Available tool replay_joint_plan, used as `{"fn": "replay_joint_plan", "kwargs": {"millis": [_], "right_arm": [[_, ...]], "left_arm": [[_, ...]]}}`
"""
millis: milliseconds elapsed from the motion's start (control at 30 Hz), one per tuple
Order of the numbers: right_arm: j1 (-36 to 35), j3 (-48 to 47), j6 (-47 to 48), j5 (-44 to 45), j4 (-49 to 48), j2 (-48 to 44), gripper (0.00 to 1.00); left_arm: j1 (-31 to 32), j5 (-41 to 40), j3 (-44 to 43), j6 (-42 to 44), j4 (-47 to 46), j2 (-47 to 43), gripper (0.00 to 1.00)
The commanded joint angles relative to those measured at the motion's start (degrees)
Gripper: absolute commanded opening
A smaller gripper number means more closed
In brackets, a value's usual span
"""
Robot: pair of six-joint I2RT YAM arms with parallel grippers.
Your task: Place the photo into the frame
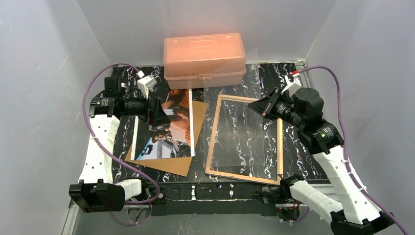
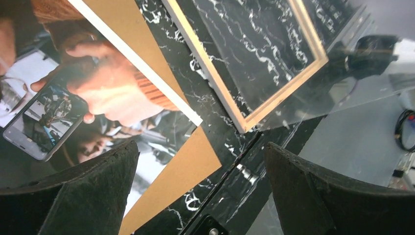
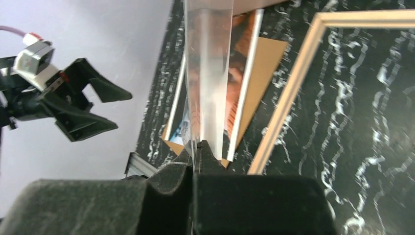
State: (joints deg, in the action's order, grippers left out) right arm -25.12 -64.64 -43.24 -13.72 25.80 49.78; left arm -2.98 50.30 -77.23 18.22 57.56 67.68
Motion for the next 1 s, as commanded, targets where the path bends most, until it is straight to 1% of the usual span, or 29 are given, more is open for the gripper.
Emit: {"fn": "replay_joint_plan", "kwargs": {"millis": [0, 200, 400, 600, 800, 967], "right_arm": [[0.3, -0.4, -0.5, 9.4, 8.6, -2.0, 0.01], [0.2, 1.0, -0.1, 13.0, 12.0, -3.3, 0.01], [0.2, 3.8, -1.8, 12.8, 9.7, -2.8, 0.01], [0.3, 7.7, -3.8, 13.3, 5.2, -3.3, 0.01], [0.3, 8.0, -2.5, 12.8, 2.7, -1.4, 0.01], [0.4, 6.5, 0.4, 11.2, -1.4, -0.5, 0.01]], "left_arm": [[3.1, -5.2, 1.1, 4.8, 2.6, 0.0, 0.99], [9.0, -8.7, 3.3, 7.2, 2.0, 0.0, 0.98], [14.6, -11.0, 3.0, 5.4, -0.1, 4.0, 0.98], [16.5, -12.8, 4.8, 5.8, -1.5, 5.9, 0.98], [16.7, -13.5, 5.6, 6.6, -1.3, 4.9, 0.98], [16.7, -13.9, 6.5, 6.9, -0.7, 3.6, 0.98]]}}
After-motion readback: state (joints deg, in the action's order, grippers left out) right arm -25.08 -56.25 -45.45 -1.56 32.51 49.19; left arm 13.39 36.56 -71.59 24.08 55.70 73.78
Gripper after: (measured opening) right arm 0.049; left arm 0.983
